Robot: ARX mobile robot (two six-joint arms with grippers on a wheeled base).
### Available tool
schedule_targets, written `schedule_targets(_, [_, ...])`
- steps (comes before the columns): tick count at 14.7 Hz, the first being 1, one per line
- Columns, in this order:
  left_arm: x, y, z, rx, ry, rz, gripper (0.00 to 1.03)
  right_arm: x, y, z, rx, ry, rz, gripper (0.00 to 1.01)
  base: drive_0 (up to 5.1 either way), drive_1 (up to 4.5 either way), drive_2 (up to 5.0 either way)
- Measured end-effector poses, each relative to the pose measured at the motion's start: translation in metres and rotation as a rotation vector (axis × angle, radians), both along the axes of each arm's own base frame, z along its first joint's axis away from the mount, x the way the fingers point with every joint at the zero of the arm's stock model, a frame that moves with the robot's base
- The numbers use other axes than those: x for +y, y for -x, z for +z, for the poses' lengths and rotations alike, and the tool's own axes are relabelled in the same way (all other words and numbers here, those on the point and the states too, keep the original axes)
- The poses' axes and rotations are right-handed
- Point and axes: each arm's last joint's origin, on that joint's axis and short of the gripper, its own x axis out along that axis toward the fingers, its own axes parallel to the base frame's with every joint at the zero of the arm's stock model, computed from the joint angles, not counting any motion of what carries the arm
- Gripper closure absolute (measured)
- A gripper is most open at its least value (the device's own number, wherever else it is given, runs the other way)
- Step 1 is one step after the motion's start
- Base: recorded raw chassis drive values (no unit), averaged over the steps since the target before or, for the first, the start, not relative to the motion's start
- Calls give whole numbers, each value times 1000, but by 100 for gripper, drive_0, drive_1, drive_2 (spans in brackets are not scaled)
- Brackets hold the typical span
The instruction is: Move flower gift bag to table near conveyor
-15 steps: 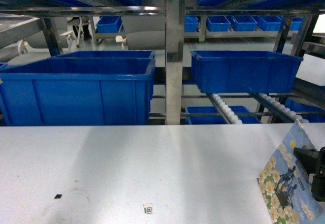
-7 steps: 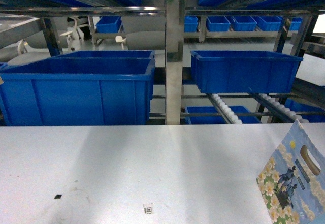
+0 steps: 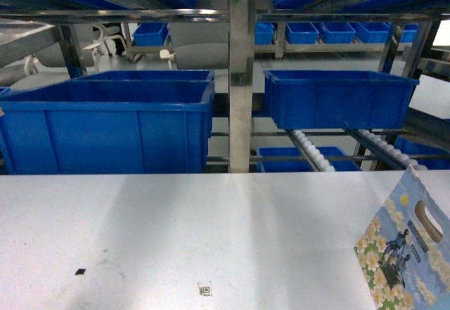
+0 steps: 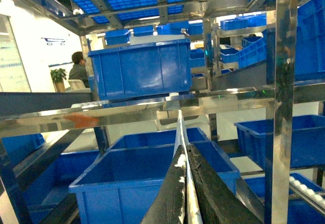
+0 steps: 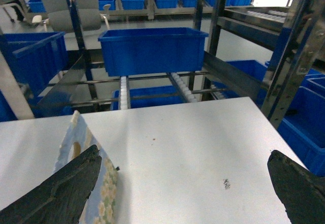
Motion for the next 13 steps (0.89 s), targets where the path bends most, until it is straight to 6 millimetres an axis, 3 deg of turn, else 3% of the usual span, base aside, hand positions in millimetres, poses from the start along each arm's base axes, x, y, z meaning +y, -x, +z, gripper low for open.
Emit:
schedule_targets(3, [-4,1,-1,-9,17,12,101,0,0,-1,7,8,5,3,0,0,0])
schedule_targets(5, [-23,-1,-14,15,40,9,101,0,0,-1,7,8,5,3,0,0,0])
schedule_targets(9, [-56,-20,-35,39,86,46,101,0,0,-1,7,10,5,3,0,0,0])
schedule_targets(13, [-69,-39,-64,72,123,112,101,0,0,-1,7,10,5,3,0,0,0])
